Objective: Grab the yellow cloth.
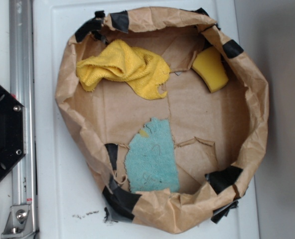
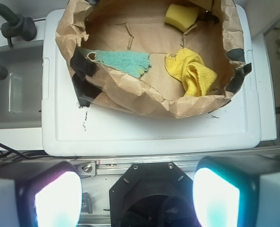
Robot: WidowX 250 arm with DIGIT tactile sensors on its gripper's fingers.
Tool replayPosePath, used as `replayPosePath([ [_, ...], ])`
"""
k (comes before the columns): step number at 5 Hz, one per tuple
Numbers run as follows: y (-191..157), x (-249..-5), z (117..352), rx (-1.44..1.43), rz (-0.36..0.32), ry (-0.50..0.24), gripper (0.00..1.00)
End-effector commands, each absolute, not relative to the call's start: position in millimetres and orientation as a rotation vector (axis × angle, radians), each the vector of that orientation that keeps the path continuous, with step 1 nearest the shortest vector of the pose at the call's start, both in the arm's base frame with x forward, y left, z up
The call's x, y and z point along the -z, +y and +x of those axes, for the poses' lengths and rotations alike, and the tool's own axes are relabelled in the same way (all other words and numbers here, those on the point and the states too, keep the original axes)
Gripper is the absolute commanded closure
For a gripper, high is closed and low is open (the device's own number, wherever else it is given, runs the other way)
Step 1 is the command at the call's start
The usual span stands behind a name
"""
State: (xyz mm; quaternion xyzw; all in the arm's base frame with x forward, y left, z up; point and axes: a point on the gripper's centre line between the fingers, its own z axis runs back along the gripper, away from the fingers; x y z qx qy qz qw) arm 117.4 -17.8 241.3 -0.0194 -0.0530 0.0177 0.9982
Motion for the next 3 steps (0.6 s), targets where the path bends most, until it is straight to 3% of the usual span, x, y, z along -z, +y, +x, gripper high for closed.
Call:
replayPosePath([
  [1,-17.8,-241.3,117.4,-0.035,-0.039,-0.106,0.00],
  [2,-7.2,-244.4,167.4,0.037,0.005,-0.217,0.00],
  [3,-1.5,-221.5,217.7,0.096,0.054,-0.245,0.00],
])
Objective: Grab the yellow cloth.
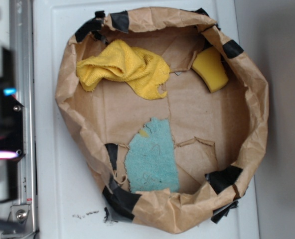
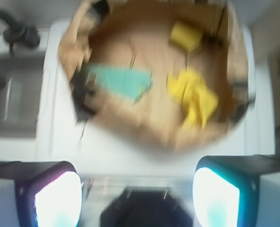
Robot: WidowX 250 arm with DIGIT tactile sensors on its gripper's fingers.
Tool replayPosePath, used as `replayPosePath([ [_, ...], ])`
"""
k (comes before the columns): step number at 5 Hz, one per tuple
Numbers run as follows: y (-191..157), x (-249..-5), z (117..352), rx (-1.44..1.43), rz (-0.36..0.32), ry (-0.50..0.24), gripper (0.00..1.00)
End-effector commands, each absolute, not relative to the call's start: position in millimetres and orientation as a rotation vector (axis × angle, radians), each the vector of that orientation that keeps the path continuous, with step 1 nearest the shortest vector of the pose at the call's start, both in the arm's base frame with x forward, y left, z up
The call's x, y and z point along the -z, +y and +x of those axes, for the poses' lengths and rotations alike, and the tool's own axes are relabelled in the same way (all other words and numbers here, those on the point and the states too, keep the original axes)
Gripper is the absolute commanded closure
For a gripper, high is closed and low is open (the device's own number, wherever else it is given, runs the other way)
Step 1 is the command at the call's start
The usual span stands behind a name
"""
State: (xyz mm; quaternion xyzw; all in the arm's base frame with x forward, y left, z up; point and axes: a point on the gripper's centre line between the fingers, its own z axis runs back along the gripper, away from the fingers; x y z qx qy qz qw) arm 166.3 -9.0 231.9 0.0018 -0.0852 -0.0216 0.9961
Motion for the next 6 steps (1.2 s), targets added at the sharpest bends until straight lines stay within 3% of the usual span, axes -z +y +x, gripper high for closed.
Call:
replayPosePath([
  [1,-1.8,-173.8,253.5,0.222,0.131,-0.191,0.00],
  [2,25.9,-116.0,253.0,0.365,0.107,0.022,0.00],
  [3,50.5,-71.1,249.5,0.413,0.120,0.115,0.00],
  [4,56.8,-44.1,238.2,0.456,0.159,0.253,0.00],
  [5,94.8,-35.8,219.8,0.331,0.175,0.313,0.00],
  [6,105.1,-28.5,217.7,0.219,0.222,0.296,1.00],
])
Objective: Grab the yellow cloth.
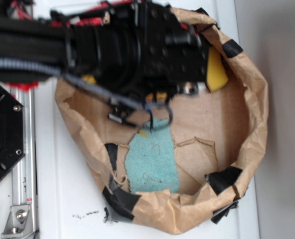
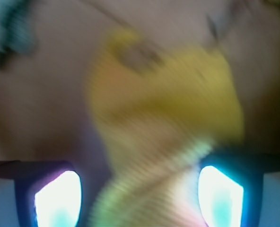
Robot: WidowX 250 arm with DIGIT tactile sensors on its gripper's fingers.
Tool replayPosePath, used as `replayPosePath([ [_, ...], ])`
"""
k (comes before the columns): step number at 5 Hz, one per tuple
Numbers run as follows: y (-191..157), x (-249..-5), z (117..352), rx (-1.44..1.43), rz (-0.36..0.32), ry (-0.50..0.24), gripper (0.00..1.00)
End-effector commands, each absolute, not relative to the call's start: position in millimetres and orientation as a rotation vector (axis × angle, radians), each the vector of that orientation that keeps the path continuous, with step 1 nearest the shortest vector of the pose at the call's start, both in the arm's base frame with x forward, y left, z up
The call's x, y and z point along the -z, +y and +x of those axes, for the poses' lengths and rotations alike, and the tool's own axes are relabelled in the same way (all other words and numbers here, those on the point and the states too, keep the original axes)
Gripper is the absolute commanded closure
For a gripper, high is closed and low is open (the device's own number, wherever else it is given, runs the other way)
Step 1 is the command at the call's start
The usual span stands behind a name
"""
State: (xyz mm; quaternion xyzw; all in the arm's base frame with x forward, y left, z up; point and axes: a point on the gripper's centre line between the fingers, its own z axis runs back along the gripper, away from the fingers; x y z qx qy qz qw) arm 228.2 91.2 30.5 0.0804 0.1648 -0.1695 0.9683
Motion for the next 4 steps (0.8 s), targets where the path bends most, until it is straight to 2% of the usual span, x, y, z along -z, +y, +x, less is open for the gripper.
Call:
replayPosePath([
  [1,102.8,-30.3,217.6,0.225,0.223,0.289,1.00],
  [3,102.0,-51.1,217.7,0.222,0.193,0.206,1.00],
  [4,91.2,-85.0,220.8,0.230,0.213,0.109,1.00],
])
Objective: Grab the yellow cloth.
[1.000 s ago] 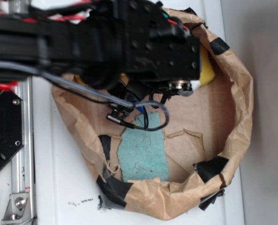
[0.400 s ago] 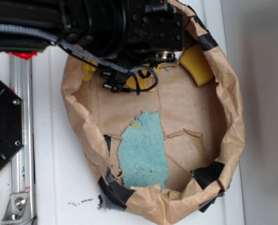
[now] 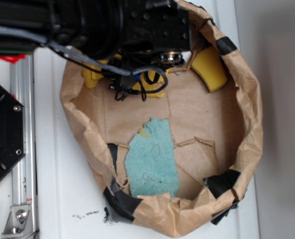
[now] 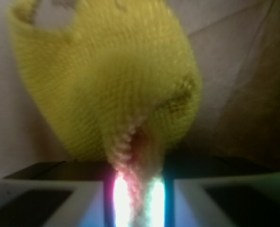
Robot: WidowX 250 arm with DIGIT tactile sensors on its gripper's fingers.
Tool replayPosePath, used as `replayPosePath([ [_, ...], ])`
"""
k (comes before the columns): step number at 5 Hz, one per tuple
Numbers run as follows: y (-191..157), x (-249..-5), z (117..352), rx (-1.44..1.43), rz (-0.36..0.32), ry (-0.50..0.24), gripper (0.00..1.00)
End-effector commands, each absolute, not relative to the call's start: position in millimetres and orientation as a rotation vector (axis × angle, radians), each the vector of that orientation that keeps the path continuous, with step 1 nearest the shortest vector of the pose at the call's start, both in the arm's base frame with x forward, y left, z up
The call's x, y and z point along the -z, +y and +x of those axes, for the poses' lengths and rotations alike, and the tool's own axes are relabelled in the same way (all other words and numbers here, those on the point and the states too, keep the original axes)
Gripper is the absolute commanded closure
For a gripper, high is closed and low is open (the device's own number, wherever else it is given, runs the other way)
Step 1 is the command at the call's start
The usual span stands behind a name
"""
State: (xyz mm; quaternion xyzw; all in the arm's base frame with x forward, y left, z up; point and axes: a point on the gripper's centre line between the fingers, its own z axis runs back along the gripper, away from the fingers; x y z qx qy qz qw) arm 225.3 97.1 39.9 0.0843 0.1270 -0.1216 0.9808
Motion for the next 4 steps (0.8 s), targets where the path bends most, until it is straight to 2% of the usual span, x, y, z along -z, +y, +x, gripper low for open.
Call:
replayPosePath([
  [1,48.0,-133.6,238.1,0.147,0.173,-0.081,1.00],
  [2,12.0,-190.1,255.5,0.007,0.063,-0.214,1.00],
  [3,12.0,-181.9,260.3,-0.216,-0.160,-0.275,1.00],
  [4,10.4,-177.7,256.3,-0.229,-0.155,-0.313,1.00],
])
